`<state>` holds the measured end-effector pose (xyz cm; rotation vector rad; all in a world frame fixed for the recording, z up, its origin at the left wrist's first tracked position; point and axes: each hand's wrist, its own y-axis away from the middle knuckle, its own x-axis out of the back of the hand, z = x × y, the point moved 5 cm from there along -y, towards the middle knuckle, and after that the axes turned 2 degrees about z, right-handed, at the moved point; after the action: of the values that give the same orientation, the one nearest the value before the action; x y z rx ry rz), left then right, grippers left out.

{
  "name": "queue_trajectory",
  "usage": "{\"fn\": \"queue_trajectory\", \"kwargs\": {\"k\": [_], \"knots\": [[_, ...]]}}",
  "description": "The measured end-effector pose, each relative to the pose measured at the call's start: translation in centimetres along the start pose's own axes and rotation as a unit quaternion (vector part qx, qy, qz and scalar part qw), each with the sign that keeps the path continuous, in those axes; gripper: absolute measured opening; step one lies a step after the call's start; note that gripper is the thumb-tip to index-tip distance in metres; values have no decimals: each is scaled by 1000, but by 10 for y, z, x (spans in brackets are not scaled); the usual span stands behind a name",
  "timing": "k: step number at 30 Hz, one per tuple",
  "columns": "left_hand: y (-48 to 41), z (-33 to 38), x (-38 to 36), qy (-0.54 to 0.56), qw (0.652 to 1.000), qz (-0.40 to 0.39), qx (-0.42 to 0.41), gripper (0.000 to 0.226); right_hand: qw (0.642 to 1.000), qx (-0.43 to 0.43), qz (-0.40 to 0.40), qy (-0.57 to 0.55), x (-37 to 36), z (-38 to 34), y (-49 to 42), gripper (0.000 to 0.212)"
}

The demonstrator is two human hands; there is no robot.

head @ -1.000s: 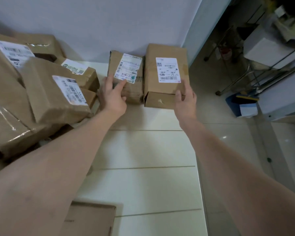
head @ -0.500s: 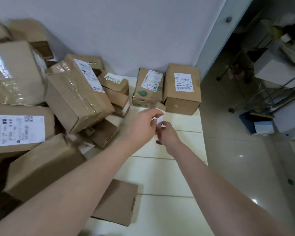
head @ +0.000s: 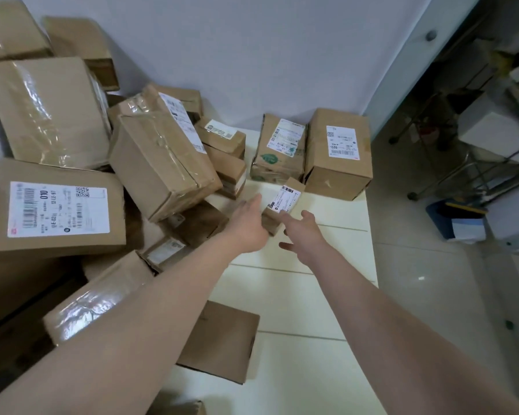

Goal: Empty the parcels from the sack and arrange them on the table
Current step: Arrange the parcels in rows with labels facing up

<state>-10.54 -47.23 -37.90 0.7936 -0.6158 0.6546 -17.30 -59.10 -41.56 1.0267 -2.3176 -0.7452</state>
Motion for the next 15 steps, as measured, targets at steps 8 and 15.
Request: {"fn": "queue_trajectory", "kwargs": {"k": [8,15], "knots": [[-11,19,-8,78,995,-30,48,55,998,-54,-16,-38,10,28,-26,52],[-3,5,0,14,993,13,115,64,997,69,46,2,2,7,-29,38]]}}
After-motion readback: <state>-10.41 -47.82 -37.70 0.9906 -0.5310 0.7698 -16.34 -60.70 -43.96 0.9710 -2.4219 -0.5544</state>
